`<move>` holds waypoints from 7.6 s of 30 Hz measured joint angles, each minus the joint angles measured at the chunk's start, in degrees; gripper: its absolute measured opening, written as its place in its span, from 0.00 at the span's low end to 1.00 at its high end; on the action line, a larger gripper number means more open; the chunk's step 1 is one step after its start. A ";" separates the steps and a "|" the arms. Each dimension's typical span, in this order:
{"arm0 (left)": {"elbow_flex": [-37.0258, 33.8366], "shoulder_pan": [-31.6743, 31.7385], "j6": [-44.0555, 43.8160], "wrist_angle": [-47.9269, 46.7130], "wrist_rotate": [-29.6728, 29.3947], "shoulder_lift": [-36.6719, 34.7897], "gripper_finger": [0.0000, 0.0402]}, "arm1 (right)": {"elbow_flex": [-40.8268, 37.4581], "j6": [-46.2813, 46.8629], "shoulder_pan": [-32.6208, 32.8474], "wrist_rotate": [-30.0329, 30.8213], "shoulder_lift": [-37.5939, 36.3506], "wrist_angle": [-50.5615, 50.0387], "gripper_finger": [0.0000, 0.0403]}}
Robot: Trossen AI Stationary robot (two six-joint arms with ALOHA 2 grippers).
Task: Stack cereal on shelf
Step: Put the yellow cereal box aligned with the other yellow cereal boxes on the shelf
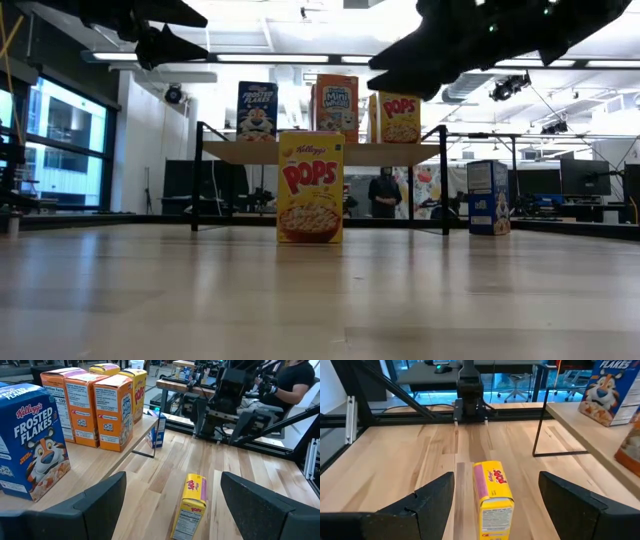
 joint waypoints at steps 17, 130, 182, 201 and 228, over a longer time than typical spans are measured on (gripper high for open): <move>0.00 -0.01 0.04 0.00 0.00 0.01 0.79 | 0.00 -0.02 -0.04 0.05 14.41 16.32 0.70; 0.00 0.00 1.49 -0.42 0.18 0.10 0.79 | 18.80 -1.49 -2.32 -2.92 11.04 -26.02 0.38; 0.00 -0.02 1.51 -0.42 0.20 0.10 0.79 | 31.10 -19.83 -29.64 -15.23 -9.93 -62.15 0.38; 0.00 -0.01 1.51 -0.38 0.20 0.10 0.79 | 31.01 -23.61 -31.71 -16.88 -6.99 -60.93 0.38; 0.00 -0.02 1.51 -0.37 0.17 0.10 0.79 | 31.01 -22.51 -34.58 -17.02 -6.24 -59.86 0.38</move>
